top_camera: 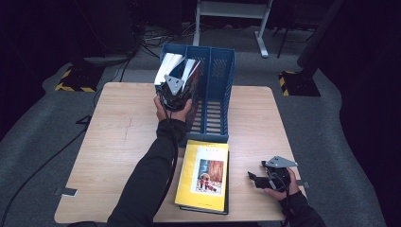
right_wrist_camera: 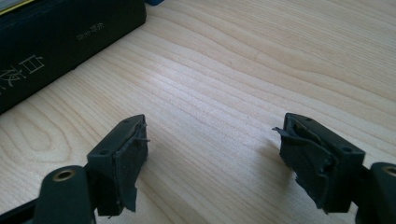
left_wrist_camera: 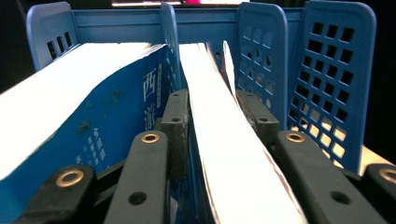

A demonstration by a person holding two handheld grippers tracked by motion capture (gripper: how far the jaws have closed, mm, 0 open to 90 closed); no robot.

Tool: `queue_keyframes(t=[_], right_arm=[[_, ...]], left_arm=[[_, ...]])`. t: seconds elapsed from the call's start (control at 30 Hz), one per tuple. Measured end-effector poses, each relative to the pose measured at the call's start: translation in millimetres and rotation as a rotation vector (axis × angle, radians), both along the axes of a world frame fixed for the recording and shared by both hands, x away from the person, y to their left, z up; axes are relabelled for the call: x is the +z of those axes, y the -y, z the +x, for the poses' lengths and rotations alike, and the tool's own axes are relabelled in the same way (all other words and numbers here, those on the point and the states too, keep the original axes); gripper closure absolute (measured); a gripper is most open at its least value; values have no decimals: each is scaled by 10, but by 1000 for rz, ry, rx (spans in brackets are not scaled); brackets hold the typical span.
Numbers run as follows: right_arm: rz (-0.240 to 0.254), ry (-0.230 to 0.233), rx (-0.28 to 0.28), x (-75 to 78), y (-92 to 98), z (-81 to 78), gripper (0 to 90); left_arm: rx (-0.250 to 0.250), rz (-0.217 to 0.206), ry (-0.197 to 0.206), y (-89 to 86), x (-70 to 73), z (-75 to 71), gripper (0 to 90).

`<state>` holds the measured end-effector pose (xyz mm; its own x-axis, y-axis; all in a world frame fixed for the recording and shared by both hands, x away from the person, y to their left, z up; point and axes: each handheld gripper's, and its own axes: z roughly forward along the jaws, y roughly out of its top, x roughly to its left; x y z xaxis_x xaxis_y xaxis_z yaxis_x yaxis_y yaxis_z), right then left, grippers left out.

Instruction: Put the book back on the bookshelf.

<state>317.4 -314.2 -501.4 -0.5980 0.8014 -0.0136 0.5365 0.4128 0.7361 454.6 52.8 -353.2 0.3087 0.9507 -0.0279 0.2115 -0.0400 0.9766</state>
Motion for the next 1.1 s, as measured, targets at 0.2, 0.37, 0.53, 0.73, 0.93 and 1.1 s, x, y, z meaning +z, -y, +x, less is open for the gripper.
queue_keyframes(t=[0.2, 0.37, 0.53, 0.73, 0.93, 1.1], right_arm=[[0, -1, 0, 0, 0, -2, 233], [0, 0, 0, 0, 0, -1, 233], [0, -1, 0, 0, 0, -1, 232], [0, -1, 0, 0, 0, -2, 233], [0, -1, -1, 0, 0, -2, 233], [0, -1, -2, 0, 0, -3, 232]], left_arm=[[-55, 24, -31, -42, -24, -114, 614], [-121, 67, -36, -108, -46, -267, 516], [-180, 104, -24, -198, -32, -432, 443], [-300, 142, -30, -307, -23, -693, 401], [-350, 160, -38, -414, -76, -879, 392], [-402, 219, -64, -528, -219, -1005, 375]])
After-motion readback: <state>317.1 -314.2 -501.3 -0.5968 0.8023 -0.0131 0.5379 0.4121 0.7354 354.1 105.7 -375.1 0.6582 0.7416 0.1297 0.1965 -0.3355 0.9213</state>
